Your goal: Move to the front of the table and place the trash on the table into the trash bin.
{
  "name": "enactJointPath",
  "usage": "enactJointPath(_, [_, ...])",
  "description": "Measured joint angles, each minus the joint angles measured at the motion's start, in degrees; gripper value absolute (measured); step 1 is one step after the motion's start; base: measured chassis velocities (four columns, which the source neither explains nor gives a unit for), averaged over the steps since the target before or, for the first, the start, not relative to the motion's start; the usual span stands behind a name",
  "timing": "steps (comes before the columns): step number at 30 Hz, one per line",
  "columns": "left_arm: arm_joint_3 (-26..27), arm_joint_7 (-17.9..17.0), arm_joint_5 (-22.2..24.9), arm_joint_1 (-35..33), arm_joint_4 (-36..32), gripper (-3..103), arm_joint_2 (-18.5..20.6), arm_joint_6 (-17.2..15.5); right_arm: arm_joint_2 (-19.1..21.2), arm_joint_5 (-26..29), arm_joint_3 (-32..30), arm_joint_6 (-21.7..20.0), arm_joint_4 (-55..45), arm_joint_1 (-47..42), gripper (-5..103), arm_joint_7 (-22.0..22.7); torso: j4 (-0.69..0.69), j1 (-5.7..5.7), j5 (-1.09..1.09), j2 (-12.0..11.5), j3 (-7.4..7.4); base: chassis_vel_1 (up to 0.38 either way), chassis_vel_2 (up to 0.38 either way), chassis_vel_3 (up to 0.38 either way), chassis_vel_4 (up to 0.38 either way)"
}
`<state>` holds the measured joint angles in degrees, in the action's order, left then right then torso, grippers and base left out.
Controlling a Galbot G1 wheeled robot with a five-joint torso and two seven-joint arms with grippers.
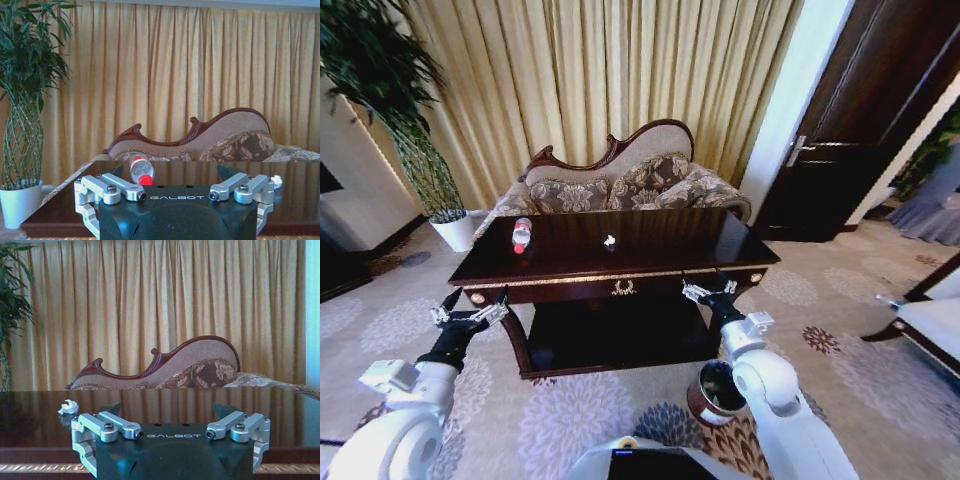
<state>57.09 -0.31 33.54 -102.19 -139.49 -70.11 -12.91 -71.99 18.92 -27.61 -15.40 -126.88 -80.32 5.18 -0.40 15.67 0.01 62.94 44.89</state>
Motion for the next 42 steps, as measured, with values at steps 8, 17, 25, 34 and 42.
enactJointPath(8, [-0.2, 0.1, -0.1, 0.0, 0.1, 100, -0.2, 0.1, 0.0, -0.1, 0.3, -0.1, 0.1, 0.1, 100, 0.2, -0.01, 0.00, -0.01, 0.0, -0.01, -0.162, 0.160, 0.151, -0.148])
enactJointPath(17, [-0.3, 0.1, -0.2, 0.0, 0.3, 100, -0.4, 0.2, 0.3, -0.4, 0.9, -0.1, 0.5, 0.4, 100, 0.5, -0.01, -0.02, -0.01, 0.0, -0.02, -0.155, 0.153, 0.146, -0.153])
enactJointPath(25, [-0.6, 0.2, -0.4, -0.1, 0.2, 100, -1.0, 0.4, 5.3, 6.6, 2.2, -2.4, 0.1, 2.4, 100, 0.3, -0.01, -0.02, 0.00, 0.0, -0.02, -0.065, 0.069, 0.063, -0.062])
enactJointPath(34, [-0.3, 0.3, -0.8, -0.8, -0.5, 100, -2.1, 0.5, 17.7, 24.0, 9.0, -8.4, 3.2, 15.8, 100, 2.8, 0.00, -0.03, 0.01, 0.0, -0.01, 0.000, 0.000, 0.000, 0.000])
enactJointPath(42, [-0.7, 0.1, -1.3, -1.0, -0.6, 100, -2.7, 0.4, 23.3, 35.6, 21.9, -17.5, 6.7, 32.2, 100, 11.3, 0.00, -0.02, -0.01, 0.0, -0.01, 0.000, 0.000, 0.000, 0.000])
